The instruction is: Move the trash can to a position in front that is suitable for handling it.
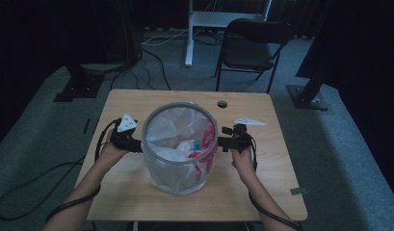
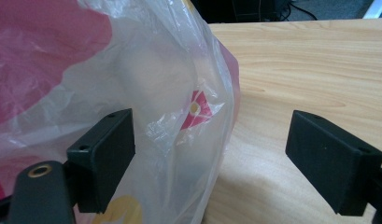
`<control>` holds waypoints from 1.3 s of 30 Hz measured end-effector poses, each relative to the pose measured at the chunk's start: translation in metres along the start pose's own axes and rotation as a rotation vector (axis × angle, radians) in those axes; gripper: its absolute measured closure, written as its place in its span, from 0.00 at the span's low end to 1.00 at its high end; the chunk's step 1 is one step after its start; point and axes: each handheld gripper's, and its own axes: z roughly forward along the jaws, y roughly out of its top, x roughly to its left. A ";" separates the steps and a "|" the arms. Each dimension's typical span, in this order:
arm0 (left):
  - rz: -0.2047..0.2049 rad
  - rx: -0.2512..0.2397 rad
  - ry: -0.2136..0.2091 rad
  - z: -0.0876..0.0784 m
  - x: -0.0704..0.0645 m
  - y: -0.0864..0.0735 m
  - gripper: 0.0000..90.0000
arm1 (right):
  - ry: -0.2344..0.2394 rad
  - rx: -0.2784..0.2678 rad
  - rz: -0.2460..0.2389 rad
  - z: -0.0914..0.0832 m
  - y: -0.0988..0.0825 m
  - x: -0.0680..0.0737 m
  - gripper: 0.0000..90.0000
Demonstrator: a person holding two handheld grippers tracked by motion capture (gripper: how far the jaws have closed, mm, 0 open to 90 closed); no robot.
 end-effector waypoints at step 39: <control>-0.108 -0.019 -0.112 -0.024 -0.007 -0.055 0.02 | 0.071 0.043 -0.007 -0.012 -0.025 0.014 0.14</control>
